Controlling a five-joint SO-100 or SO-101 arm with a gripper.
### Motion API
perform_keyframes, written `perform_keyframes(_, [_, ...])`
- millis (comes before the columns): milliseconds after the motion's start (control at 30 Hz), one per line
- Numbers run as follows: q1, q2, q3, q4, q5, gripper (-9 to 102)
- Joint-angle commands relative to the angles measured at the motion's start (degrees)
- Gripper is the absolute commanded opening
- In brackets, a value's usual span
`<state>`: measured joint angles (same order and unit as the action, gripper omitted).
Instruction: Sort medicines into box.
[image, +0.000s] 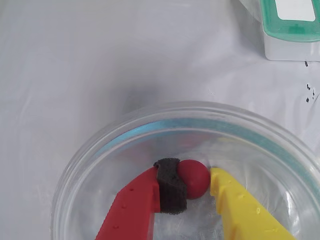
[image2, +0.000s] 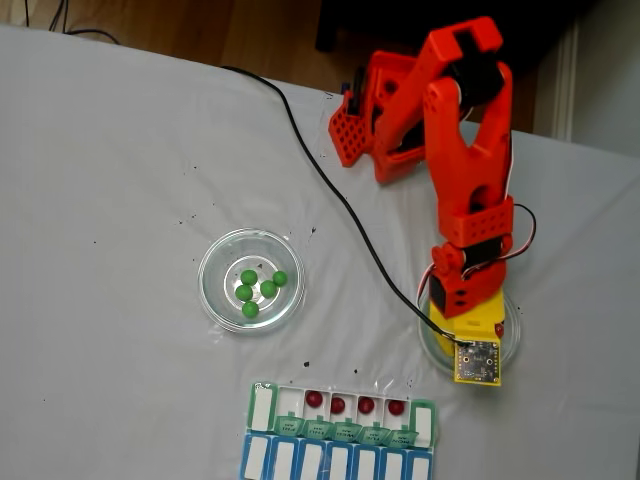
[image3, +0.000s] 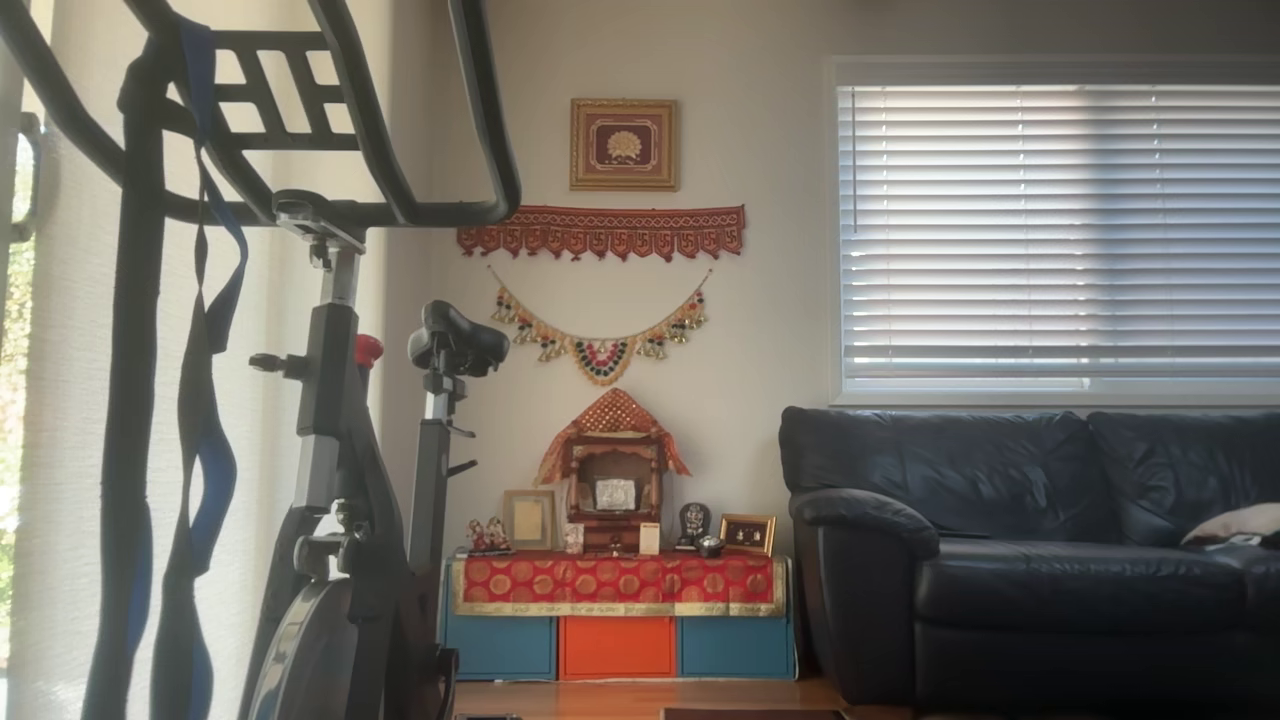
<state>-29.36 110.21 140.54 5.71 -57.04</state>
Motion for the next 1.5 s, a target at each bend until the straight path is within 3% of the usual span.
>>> perform_keyframes(0, [0.1,-0.3,-1.0,-2.7,-0.3,9])
perform_keyframes(233, [0.1,-1.0,-1.1,-3.1,-0.4,5])
perform_keyframes(700, [-0.3,5.8,-1.1,5.4,1.2,1])
perform_keyframes(1033, [0.6,23.1,-9.0,33.0,8.2,2])
perform_keyframes(1233, [1.8,32.0,-10.7,40.2,12.9,1])
perform_keyframes(1400, [4.6,35.8,-21.5,52.0,21.5,2])
perform_keyframes(1467, [6.9,36.9,-23.7,52.5,25.5,1])
